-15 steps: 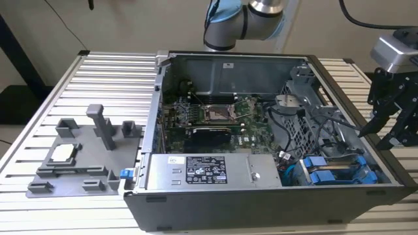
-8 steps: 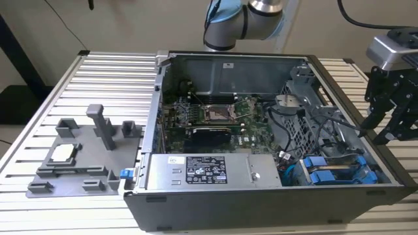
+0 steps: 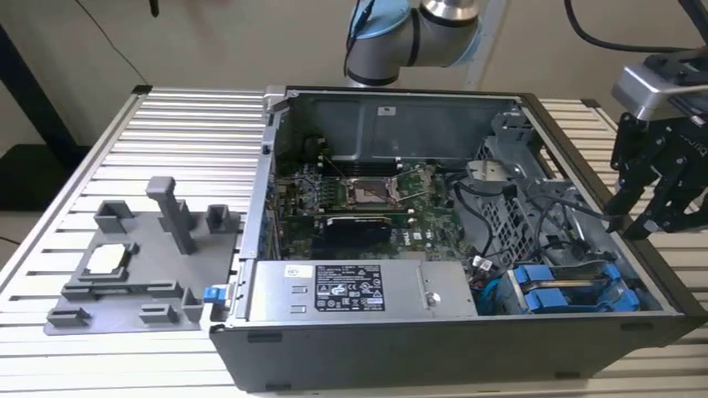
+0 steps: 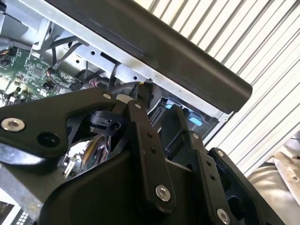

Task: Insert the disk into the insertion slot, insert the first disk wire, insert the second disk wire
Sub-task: 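Insert the first disk wire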

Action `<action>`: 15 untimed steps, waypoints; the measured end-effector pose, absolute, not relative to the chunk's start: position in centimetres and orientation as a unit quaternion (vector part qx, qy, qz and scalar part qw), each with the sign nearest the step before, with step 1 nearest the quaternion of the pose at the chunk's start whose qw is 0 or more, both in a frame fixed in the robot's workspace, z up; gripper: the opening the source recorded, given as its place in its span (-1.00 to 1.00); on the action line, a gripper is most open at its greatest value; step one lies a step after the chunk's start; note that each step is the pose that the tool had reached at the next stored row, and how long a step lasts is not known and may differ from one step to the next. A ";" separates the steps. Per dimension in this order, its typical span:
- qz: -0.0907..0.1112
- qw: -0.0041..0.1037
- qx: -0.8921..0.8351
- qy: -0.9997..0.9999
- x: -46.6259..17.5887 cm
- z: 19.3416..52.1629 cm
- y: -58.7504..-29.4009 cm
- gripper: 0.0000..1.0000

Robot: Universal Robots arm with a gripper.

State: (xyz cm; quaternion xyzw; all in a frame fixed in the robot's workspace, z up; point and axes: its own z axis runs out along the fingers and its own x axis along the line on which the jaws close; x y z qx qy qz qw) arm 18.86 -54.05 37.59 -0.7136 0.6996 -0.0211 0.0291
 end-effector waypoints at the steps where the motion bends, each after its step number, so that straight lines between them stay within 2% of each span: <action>1: -0.021 0.029 -0.716 0.698 19.0 37.6 -54.0 -0.18; 15: -0.020 0.030 -0.732 0.680 19.2 37.3 -53.1 -0.18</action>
